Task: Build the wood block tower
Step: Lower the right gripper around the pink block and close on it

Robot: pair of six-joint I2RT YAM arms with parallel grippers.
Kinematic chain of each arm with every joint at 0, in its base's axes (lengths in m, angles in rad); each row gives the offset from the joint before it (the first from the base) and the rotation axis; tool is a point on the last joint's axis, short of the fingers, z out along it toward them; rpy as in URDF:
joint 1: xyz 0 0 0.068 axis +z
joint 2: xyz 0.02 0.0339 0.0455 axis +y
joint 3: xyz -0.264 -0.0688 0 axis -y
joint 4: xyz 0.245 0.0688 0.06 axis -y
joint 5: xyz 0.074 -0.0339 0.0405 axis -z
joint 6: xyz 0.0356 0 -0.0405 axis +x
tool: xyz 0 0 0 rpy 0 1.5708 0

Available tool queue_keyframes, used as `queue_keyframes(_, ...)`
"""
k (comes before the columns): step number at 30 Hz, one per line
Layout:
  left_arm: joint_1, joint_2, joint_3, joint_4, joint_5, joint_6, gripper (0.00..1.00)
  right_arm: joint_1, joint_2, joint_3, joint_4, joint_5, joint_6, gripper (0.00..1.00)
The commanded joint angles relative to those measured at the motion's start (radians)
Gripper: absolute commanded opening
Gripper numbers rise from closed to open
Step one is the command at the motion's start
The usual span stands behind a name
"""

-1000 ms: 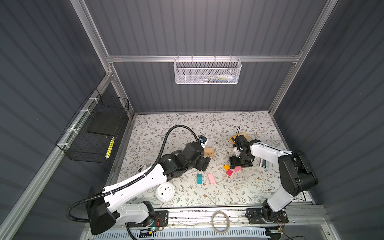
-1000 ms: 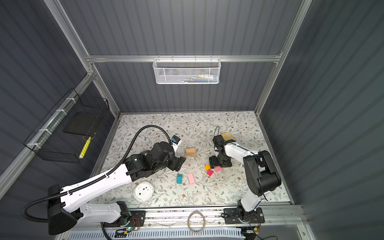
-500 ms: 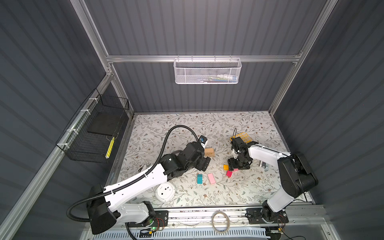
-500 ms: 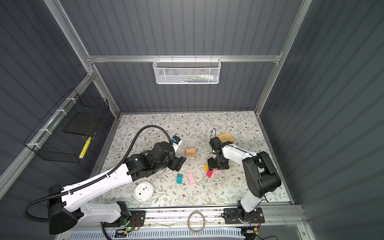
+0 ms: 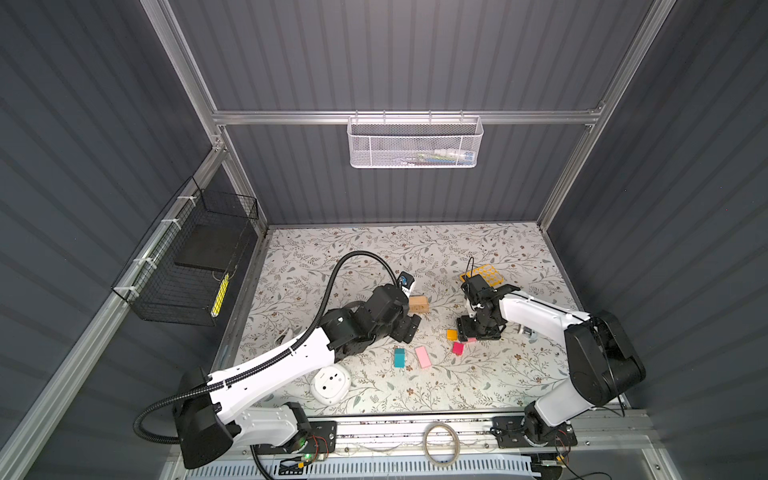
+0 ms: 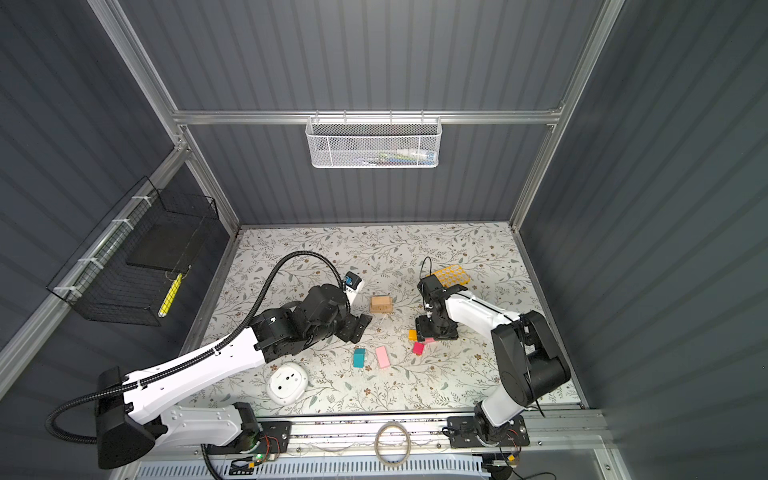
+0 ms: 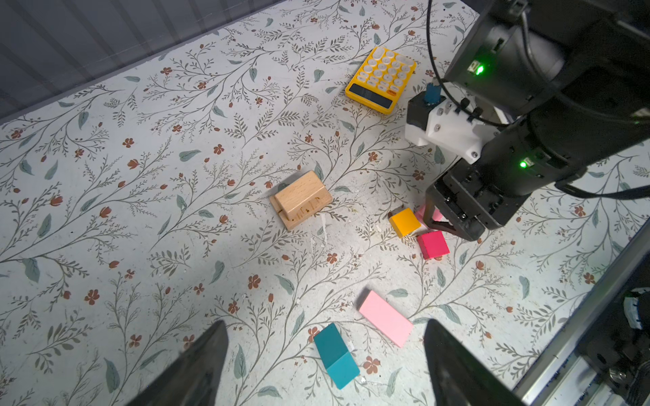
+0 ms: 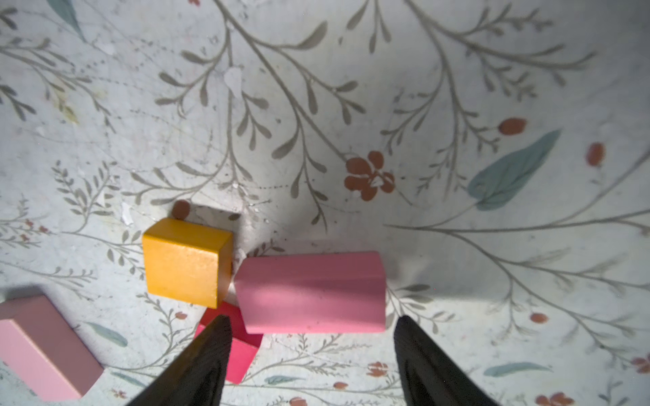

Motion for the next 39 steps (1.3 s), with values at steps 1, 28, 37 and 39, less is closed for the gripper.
queue_keyframes(1,0.009,-0.019,-0.010,-0.002,0.011,-0.010,0.87,0.005,-0.018,-0.012,-0.015,0.028,0.010,0.76)
queue_keyframes(28,0.008,0.028,0.012,-0.001,0.023,-0.006,0.87,0.047,0.026,-0.018,0.010,0.082,-0.019,0.75)
queue_keyframes(37,0.009,0.032,0.012,0.000,0.025,-0.008,0.87,0.049,0.028,-0.021,0.023,0.081,-0.019,0.71)
queue_keyframes(39,0.008,0.032,0.013,0.000,0.025,-0.008,0.88,0.049,0.030,-0.024,0.026,0.081,-0.017,0.71)
